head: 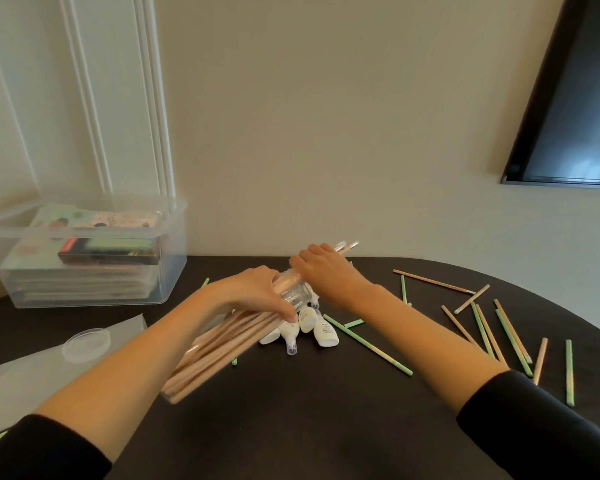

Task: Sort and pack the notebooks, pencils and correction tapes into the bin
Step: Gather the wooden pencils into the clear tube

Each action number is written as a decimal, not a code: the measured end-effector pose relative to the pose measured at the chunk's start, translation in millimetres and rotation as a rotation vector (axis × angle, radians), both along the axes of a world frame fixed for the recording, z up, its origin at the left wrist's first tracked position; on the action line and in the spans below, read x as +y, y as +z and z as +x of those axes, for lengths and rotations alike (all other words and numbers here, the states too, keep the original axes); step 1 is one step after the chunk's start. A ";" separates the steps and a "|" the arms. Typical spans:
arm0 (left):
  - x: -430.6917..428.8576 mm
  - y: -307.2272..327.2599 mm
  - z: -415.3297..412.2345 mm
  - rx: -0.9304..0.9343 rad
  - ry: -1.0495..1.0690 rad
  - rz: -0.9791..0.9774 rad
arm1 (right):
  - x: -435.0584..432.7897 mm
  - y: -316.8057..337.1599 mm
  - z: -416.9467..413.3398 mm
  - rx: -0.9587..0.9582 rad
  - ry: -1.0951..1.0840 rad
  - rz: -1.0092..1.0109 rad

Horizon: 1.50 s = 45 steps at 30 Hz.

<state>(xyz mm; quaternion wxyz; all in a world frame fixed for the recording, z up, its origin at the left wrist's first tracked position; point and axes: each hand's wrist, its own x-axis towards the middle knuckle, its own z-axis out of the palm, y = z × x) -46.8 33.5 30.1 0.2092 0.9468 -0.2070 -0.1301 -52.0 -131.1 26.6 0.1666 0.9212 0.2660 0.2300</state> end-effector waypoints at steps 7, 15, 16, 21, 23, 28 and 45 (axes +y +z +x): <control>13.1 -11.8 -3.6 0.008 0.058 -0.255 | -7.1 3.1 -0.9 -0.470 -0.059 0.359; 6.0 -17.7 5.3 0.018 0.110 -0.212 | 14.5 -7.6 -3.2 0.563 0.021 0.973; 6.4 -19.7 6.6 0.012 0.121 -0.198 | 15.0 -7.5 -5.0 0.704 0.060 1.048; 3.3 -23.4 10.5 -0.024 0.188 -0.192 | 12.6 -5.1 -15.9 1.073 0.161 1.477; -0.3 -23.1 11.7 -0.043 0.226 -0.188 | 15.6 -9.3 -20.0 1.101 0.182 1.612; -9.7 -27.9 11.3 -0.085 0.246 -0.104 | 9.6 -16.0 -19.1 1.080 0.120 1.666; -98.2 -28.2 -13.6 -0.262 0.143 0.055 | -167.6 -52.4 -51.2 0.185 -0.900 0.943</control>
